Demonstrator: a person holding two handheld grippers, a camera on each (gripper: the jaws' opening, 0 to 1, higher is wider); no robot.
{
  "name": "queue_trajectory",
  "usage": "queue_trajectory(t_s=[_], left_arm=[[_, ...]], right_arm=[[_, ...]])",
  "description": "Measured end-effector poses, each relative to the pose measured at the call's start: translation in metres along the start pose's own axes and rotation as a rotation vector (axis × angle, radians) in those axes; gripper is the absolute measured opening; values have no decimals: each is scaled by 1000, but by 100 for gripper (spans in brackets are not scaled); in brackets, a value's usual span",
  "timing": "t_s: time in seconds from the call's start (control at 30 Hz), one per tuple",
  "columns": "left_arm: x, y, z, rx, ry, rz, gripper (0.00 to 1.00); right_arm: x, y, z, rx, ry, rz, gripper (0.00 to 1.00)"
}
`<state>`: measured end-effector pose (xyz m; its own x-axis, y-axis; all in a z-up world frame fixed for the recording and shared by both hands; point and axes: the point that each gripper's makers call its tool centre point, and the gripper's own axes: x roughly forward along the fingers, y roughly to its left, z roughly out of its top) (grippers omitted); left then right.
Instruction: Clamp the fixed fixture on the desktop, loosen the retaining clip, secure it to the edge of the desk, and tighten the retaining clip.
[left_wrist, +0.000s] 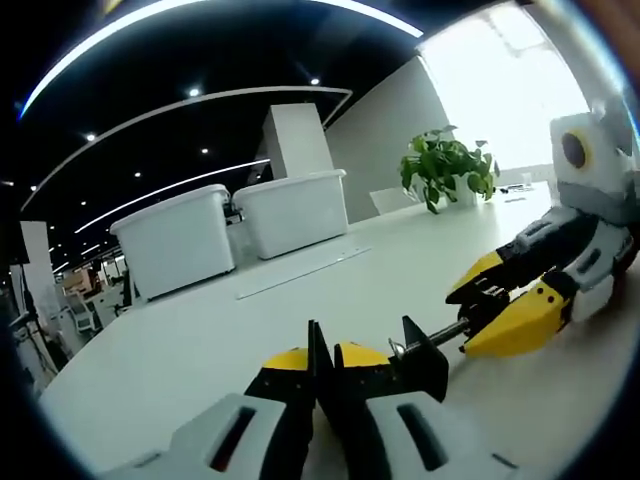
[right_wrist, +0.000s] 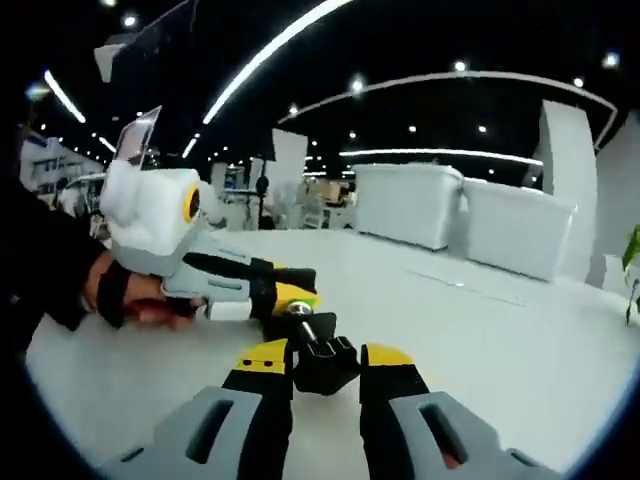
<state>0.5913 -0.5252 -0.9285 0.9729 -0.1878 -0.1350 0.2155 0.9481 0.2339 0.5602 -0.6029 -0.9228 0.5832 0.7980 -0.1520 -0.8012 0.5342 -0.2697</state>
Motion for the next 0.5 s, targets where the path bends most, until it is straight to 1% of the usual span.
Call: queue_trajectory(t_s=[0.1,0.13,0.17,0.2,0.23,0.27,0.33,0.37,0.4,0.47,0.5], left_arm=[[0,1,-1,-6,1,1,7],[0,0,0,-7,1,1,7],[0,0,0,-7,1,2,7],[-1,0,0,-11,2,3,7],[-1,0,0,-14,2,2,7],[-1,0,0,-15,2,1,7],[-1,0,0,-20,2,3,7],[-1,0,0,-20,3,3,7],[-2,0,0,-20,3,5,7],[-3,-1,0,-21,3,6,7],[-4,-1,0,-21,3,6,7]], right_arm=[[0,1,0,-85,-14,-26,23],[0,1,0,-123,-13,-36,23],[-5,6,8,-183,-20,-41,23],[-6,8,9,-212,-27,-45,23],[-6,6,8,-236,-25,-56,23],[-5,7,8,-312,-26,-68,23],[-6,9,9,-379,-29,-83,23],[-4,6,9,-411,-32,-87,23],[-5,7,9,-396,-34,-85,23],[-6,7,10,-411,-36,-90,23],[-6,7,11,-394,-36,-87,24]])
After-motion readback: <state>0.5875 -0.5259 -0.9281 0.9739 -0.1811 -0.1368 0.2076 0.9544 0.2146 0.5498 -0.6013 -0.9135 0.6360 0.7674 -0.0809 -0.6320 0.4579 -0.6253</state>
